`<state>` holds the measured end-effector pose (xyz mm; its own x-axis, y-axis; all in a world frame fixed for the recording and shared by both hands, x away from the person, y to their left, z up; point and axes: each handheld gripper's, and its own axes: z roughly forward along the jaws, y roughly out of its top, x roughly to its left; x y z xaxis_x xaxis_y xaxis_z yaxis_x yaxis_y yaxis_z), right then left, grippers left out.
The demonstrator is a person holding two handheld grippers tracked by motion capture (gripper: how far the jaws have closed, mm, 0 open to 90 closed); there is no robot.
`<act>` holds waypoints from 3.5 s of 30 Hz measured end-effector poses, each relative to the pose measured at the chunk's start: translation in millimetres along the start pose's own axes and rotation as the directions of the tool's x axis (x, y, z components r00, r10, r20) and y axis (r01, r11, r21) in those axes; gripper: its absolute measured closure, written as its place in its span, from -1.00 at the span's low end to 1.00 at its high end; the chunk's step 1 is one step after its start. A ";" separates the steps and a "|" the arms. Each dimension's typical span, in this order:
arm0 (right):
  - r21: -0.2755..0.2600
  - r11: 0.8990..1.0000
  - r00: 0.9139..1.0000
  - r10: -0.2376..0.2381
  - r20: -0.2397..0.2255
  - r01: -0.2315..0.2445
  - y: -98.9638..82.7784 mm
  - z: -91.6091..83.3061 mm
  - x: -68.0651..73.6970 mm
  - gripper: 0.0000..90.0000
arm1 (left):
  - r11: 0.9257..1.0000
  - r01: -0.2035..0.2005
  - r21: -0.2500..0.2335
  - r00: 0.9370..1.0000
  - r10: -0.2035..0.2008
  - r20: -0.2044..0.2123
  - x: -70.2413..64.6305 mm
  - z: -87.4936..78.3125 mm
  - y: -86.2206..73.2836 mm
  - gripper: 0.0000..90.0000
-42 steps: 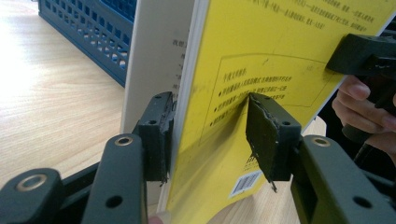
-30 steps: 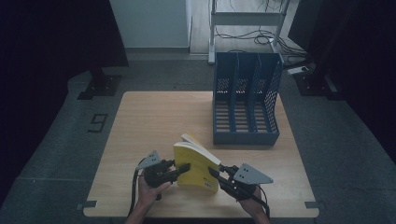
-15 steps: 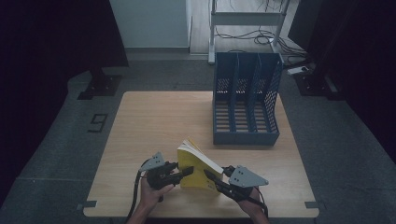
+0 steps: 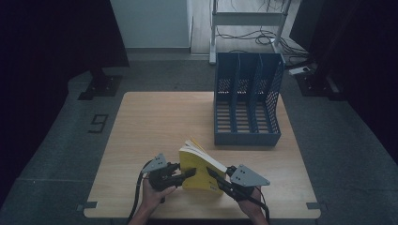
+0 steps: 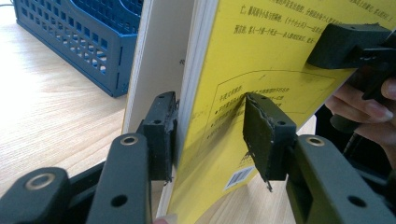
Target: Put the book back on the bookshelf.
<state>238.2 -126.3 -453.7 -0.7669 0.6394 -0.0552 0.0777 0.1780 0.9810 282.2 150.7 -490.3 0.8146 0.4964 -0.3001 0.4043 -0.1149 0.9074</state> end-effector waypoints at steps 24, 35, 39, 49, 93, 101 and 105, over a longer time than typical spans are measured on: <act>0.008 0.999 0.998 0.044 0.035 -0.044 4.4 -1.1 1.0 0.67 | 0.999 0.030 -0.038 0.996 -0.033 -0.081 2.5 -2.1 1.3 -0.12; -0.001 0.999 0.998 0.050 0.050 -0.050 6.8 -4.7 -0.1 0.67 | 0.998 0.049 -0.039 0.993 -0.053 -0.105 3.7 -4.3 2.2 -0.12; -0.007 0.999 0.997 0.054 0.060 -0.054 7.0 -5.4 -0.5 0.67 | 0.998 0.050 -0.035 0.992 -0.053 -0.111 3.4 -4.9 2.6 -0.12; -0.021 0.998 0.992 0.066 0.106 -0.064 8.4 -9.1 -4.0 0.67 | 0.999 0.037 -0.003 0.989 -0.037 -0.143 3.1 -2.5 1.8 -0.12; -0.111 0.990 0.978 0.106 0.180 -0.087 41.8 -18.6 -18.9 0.67 | 0.996 0.082 0.034 0.984 -0.075 -0.163 15.2 -11.0 -0.8 -0.13; -0.120 0.988 0.973 0.118 0.201 -0.095 46.3 -16.5 -22.9 0.67 | 0.995 0.084 0.045 0.983 -0.076 -0.165 15.5 -10.7 -1.4 -0.14; -0.118 0.989 0.972 0.117 0.205 -0.094 49.1 -16.3 -24.0 0.67 | 0.995 0.087 0.048 0.983 -0.078 -0.165 15.4 -10.4 -1.8 -0.14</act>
<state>250.0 -145.1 -401.2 -0.6053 0.7957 0.0229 0.0740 0.0276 0.9969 289.7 167.5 -493.5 0.7006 0.6391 -0.3174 0.4932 -0.1122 0.8627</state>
